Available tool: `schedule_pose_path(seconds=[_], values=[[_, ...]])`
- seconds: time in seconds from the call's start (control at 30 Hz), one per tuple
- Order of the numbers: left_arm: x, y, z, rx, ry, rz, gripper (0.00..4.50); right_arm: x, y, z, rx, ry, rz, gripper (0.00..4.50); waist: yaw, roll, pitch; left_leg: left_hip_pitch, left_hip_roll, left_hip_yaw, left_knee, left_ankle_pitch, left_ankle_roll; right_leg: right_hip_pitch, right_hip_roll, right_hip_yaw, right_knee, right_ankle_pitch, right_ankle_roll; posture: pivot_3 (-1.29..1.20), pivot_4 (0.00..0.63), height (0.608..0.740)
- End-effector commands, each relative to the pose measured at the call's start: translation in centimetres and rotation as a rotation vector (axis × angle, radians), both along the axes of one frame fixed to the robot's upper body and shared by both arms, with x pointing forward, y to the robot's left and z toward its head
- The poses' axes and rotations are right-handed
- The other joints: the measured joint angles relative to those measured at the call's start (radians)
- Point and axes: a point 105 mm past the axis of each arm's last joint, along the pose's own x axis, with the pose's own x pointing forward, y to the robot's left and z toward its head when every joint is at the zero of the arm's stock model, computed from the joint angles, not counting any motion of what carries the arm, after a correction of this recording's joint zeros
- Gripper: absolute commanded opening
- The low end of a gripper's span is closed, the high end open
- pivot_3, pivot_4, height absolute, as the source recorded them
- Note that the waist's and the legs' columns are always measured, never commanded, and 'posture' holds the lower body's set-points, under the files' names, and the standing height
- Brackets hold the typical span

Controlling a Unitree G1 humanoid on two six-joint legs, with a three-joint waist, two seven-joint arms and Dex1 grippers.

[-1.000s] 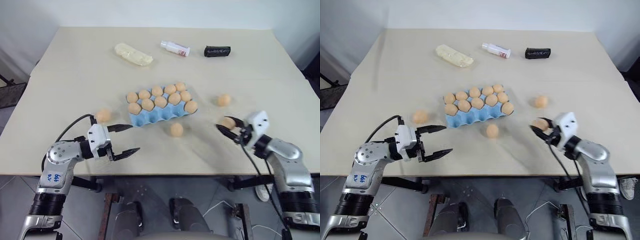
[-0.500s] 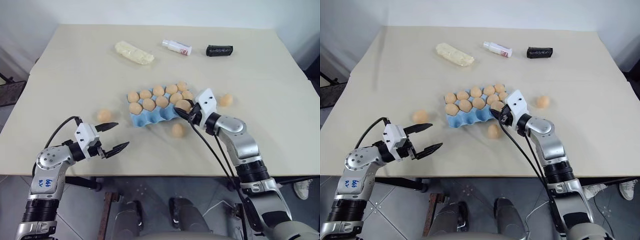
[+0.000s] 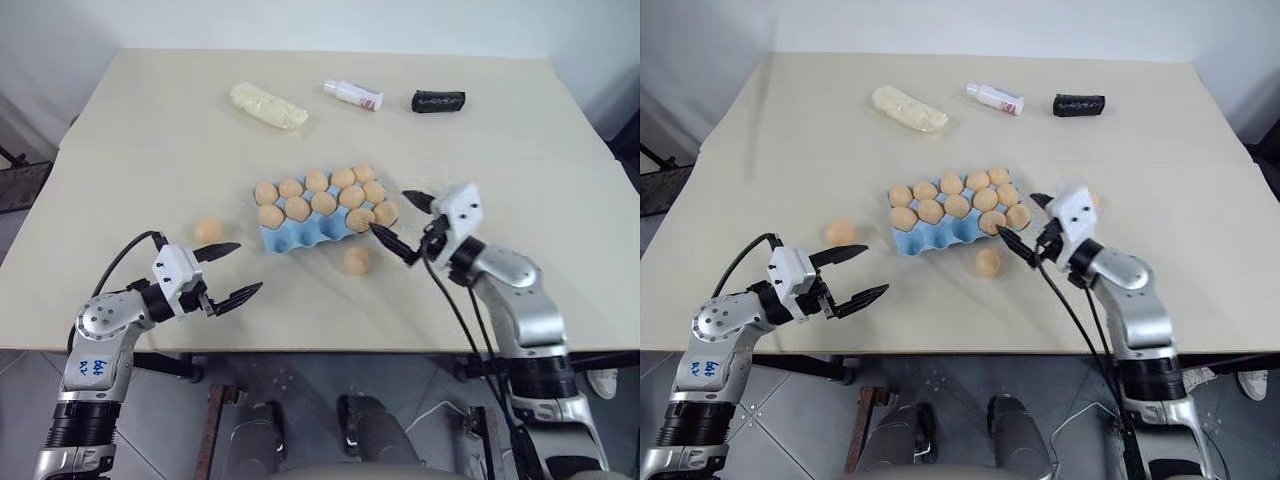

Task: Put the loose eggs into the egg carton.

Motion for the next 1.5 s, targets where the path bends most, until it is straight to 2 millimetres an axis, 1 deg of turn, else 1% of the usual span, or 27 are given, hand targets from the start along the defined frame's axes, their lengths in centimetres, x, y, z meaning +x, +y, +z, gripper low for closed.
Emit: schedule_pose_path(seconds=[0.03,0.1,0.17,0.27,0.33,0.4,0.5,0.57,0.73,0.9,1.03,1.13,1.2,1.27,1.33,1.37,1.4,1.5], values=[[0.4,-1.0,0.6,-0.004,-0.027,-0.027,4.19,-2.0,-5.0,0.1,0.014,-0.064,-0.184,4.47,0.013,0.000,0.000,0.000,0.000,0.000,0.000,0.000,0.000,0.000,0.000,0.000,0.000,0.000,0.000,0.00,0.150,0.740],[0.7,-1.6,0.6,-0.004,-0.028,-0.047,4.19,-3.0,-7.2,-1.7,0.010,-0.052,-0.279,4.47,0.015,0.000,0.000,0.000,0.000,0.000,0.000,0.000,0.000,0.000,0.001,0.000,-0.001,0.000,0.000,0.00,0.150,0.740],[1.1,-2.0,0.6,-0.005,-0.033,-0.061,4.19,-3.7,-8.5,-3.0,0.017,-0.039,-0.349,4.47,0.012,0.000,0.000,0.001,0.000,0.001,0.000,0.000,0.000,0.001,0.001,0.001,-0.001,0.000,0.001,0.00,0.150,0.740],[1.4,-2.3,1.0,-0.012,-0.042,-0.070,4.19,-3.9,-9.2,-3.8,0.031,-0.035,-0.402,4.47,0.000,0.000,0.000,0.007,0.000,0.005,0.000,0.000,0.000,0.004,0.002,0.005,0.000,0.001,0.001,0.00,0.150,0.740],[1.5,-2.3,1.1,-0.013,-0.045,-0.070,4.19,-3.8,-9.4,-4.2,0.024,-0.035,-0.423,4.47,-0.010,0.000,0.000,0.008,0.000,0.006,0.000,0.000,-0.001,0.004,0.001,0.006,0.002,0.001,0.001,0.00,0.150,0.740],[1.6,-2.2,1.2,-0.012,-0.049,-0.068,4.19,-3.6,-9.6,-4.1,0.044,-0.041,-0.436,4.47,-0.016,0.000,0.000,0.009,0.000,0.006,0.000,0.000,-0.003,0.004,0.001,0.007,0.002,0.001,0.001,0.00,0.150,0.740],[1.7,-2.0,1.4,-0.016,-0.055,-0.055,4.19,-2.7,-9.6,-3.7,0.039,-0.052,-0.426,4.47,-0.017,0.000,0.000,0.009,0.000,0.006,0.000,0.001,-0.001,0.004,0.002,0.007,0.003,0.001,0.001,0.00,0.150,0.740],[1.7,-1.8,1.4,-0.016,-0.056,-0.050,4.19,-1.6,-9.4,-3.1,0.037,-0.053,-0.423,4.47,-0.016,0.000,0.000,0.009,0.000,0.006,0.000,0.001,0.000,0.004,0.001,0.007,0.003,0.001,0.002,0.00,0.150,0.740],[1.5,-1.6,1.5,-0.021,-0.063,-0.030,4.19,2.6,-9.3,-1.4,0.056,0.000,-0.481,4.47,-0.016,0.000,0.000,0.008,0.000,0.006,0.000,0.001,0.000,0.004,0.001,0.007,0.003,0.001,0.002,0.00,0.150,0.740],[1.4,-1.7,1.5,-0.026,-0.068,-0.021,4.19,6.6,-8.4,0.2,0.076,0.045,-0.488,4.47,-0.015,0.000,0.000,0.008,0.000,0.006,-0.001,0.001,0.000,0.003,0.001,0.007,0.002,0.001,0.001,0.00,0.150,0.740],[1.3,-1.6,1.6,-0.030,-0.074,-0.010,4.19,9.2,-8.0,0.6,0.061,0.082,-0.530,4.47,-0.016,0.000,0.000,0.007,0.000,0.007,-0.001,0.001,0.000,0.001,0.001,0.008,0.002,0.001,0.001,0.00,0.150,0.740],[1.2,-1.5,1.6,-0.031,-0.078,-0.001,4.19,10.6,-8.5,0.2,0.066,0.118,-0.602,4.47,-0.017,0.000,0.000,0.006,0.000,0.008,-0.001,0.001,0.000,0.001,0.001,0.008,0.001,0.001,0.001,0.00,0.150,0.740],[1.1,-1.5,1.7,-0.032,-0.080,0.003,4.19,11.0,-8.8,0.0,0.072,0.135,-0.640,4.47,-0.016,0.000,0.000,0.006,0.000,0.008,-0.001,0.001,-0.001,0.000,0.001,0.008,0.001,0.001,0.001,0.00,0.150,0.740],[0.9,-1.3,1.7,-0.034,-0.084,0.015,4.19,11.5,-8.2,-0.3,0.096,0.158,-0.628,4.47,-0.017,0.000,0.000,0.006,0.000,0.008,-0.001,0.001,-0.001,0.000,0.001,0.008,0.001,0.001,0.001,0.00,0.150,0.740],[0.8,-1.1,1.7,-0.034,-0.083,0.022,4.19,11.8,-7.1,-0.6,0.107,0.175,-0.579,4.47,-0.019,0.000,0.000,0.006,0.000,0.009,-0.001,0.001,-0.001,0.000,0.001,0.009,0.001,0.001,0.001,0.00,0.150,0.740],[0.7,-1.1,1.7,-0.034,-0.082,0.023,4.19,11.8,-6.7,-0.7,0.108,0.181,-0.568,4.12,-0.021,0.000,0.000,0.006,0.000,0.010,-0.001,0.001,-0.001,0.000,0.001,0.009,0.001,0.001,0.001,0.00,0.150,0.740],[0.7,-1.1,1.7,-0.034,-0.081,0.024,4.19,11.8,-6.5,-0.9,0.109,0.189,-0.556,3.96,-0.023,0.000,0.000,0.006,0.000,0.010,-0.001,0.001,-0.001,0.000,0.001,0.010,0.001,0.001,0.001,0.00,0.150,0.740],[0.7,-1.1,1.7,-0.033,-0.083,0.028,4.19,11.7,-6.1,-0.8,0.124,0.185,-0.531,2.96,-0.023,0.000,0.000,0.006,0.001,0.010,-0.001,0.001,-0.001,0.000,0.002,0.010,0.001,0.001,0.001,0.00,0.150,0.740]])
